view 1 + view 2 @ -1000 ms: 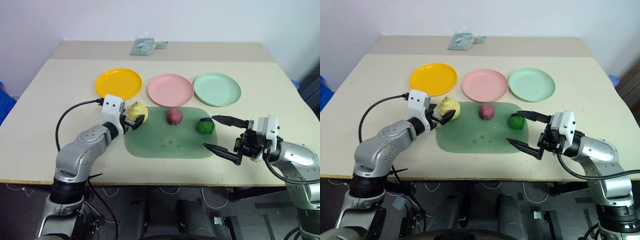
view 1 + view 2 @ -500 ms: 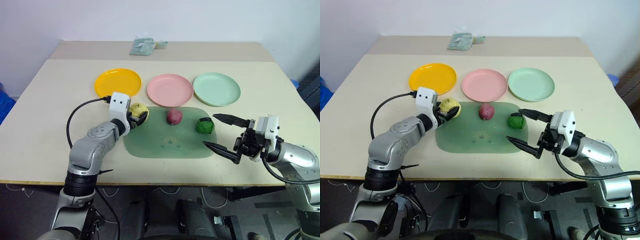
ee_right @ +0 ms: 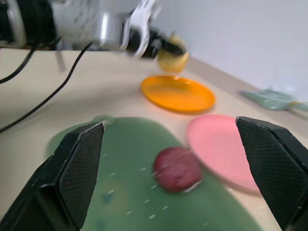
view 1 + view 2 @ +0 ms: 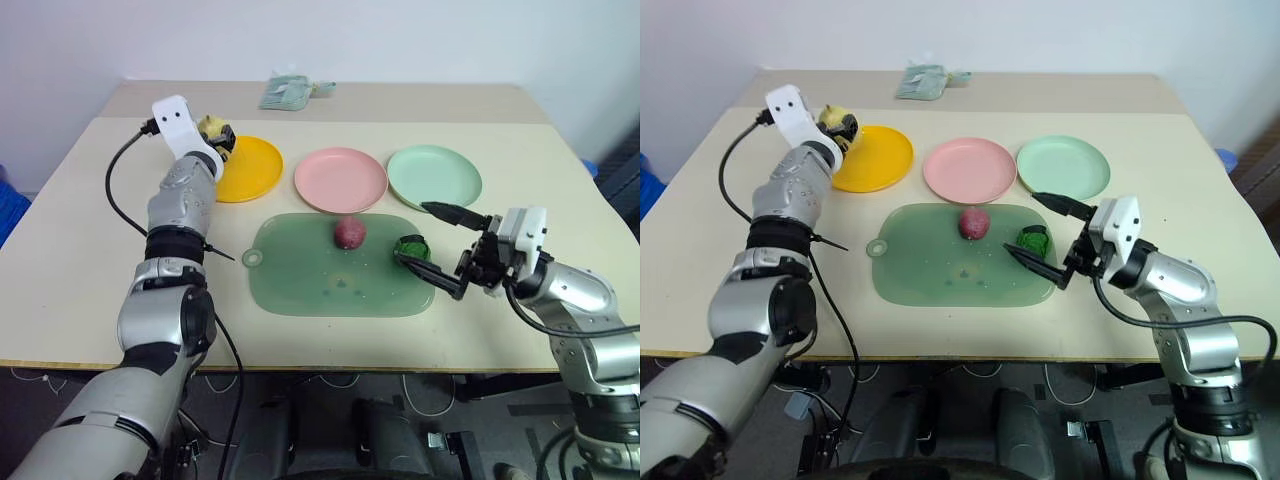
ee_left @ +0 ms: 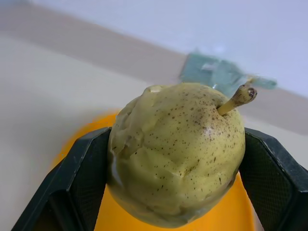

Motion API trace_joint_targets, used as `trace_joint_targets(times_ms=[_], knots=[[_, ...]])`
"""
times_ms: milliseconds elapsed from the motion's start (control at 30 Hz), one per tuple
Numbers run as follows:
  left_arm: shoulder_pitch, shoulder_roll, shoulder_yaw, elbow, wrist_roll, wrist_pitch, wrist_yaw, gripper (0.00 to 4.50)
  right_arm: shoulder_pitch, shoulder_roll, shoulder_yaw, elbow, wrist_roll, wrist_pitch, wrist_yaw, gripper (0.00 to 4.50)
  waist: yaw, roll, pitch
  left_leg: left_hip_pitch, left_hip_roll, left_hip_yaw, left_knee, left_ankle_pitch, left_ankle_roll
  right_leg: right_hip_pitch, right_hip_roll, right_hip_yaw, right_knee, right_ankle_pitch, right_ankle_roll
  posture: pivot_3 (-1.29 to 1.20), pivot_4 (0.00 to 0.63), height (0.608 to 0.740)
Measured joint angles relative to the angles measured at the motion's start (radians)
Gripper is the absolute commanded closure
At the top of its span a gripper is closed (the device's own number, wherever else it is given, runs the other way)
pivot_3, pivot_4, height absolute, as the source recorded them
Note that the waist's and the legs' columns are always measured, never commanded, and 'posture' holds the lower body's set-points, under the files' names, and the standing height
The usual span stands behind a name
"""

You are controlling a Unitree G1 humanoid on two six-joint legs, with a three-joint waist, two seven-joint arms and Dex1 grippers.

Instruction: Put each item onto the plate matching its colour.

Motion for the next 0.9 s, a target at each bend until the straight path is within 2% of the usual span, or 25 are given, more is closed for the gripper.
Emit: trace_joint_targets(times_ms=[100,267,367,467,533,633,767,900], knots=[[-0.012,-0.015,-0.003,0.13,0.025,-0.06,-0.021,0.02,-0.025,0.016,0.018,0.029,-0.022,-0.011,-0.013,0.0,0.0,-0.001,0.001,0.0,0.0,0.0,0.0,0.0,0.0,-0.001,0.0,0.0,0.001,0.0,0.0,0.0,0.15,0.74],[-0.026,-0.036,-0.004,0.131,0.028,-0.111,-0.111,0.02,-0.031,0.023,0.021,0.026,-0.034,-0.009,-0.041,0.0,0.001,-0.001,0.001,-0.001,0.001,0.0,0.0,0.0,0.0,-0.001,0.0,0.0,0.001,0.001,0.001,0.0,0.15,0.74],[-0.006,-0.044,-0.018,-0.003,0.009,-0.091,-0.24,0.02,-0.022,0.023,0.02,0.005,-0.033,0.003,-0.055,0.0,0.0,-0.001,0.001,-0.001,0.001,0.0,0.0,0.0,0.0,-0.001,0.0,0.0,0.001,0.001,0.001,0.0,0.15,0.74],[0.131,-0.035,-0.073,-0.308,-0.033,0.013,-0.388,0.02,-0.008,0.021,0.02,-0.021,-0.034,0.025,-0.071,0.0,-0.007,0.0,0.0,0.0,0.002,0.001,-0.002,0.0,0.0,-0.001,0.0,0.001,0.0,0.001,0.001,0.0,0.15,0.74],[0.319,0.017,-0.123,-0.607,-0.093,0.139,-0.493,0.02,-0.016,0.021,0.034,-0.028,-0.037,0.057,-0.09,0.0,-0.029,0.001,0.0,0.002,0.003,0.003,-0.004,0.0,-0.001,-0.002,0.0,0.005,0.002,0.001,0.0,0.0,0.15,0.74],[0.544,0.119,-0.163,-0.909,-0.142,0.267,-0.589,0.02,-0.061,0.026,0.068,-0.02,-0.049,0.107,-0.118,0.0,-0.037,0.001,0.0,0.002,0.005,0.003,-0.005,0.0,-0.001,-0.004,0.0,0.006,0.003,0.001,-0.002,0.0,0.15,0.74],[0.745,0.296,-0.147,-1.128,-0.221,0.306,-0.789,0.02,-0.173,0.05,0.151,0.026,-0.103,0.168,-0.152,0.0,-0.025,0.001,0.0,0.003,0.005,0.003,-0.005,0.001,-0.002,-0.004,-0.004,0.005,0.003,-0.002,-0.012,0.0,0.15,0.74],[0.856,0.432,-0.109,-1.21,-0.325,0.329,-1.008,0.02,-0.261,0.09,0.227,0.123,-0.152,0.185,-0.146,0.0,-0.009,0.001,0.0,0.002,0.003,0.003,-0.004,0.0,-0.002,-0.004,-0.007,0.004,0.0,-0.003,-0.013,0.0,0.15,0.74]])
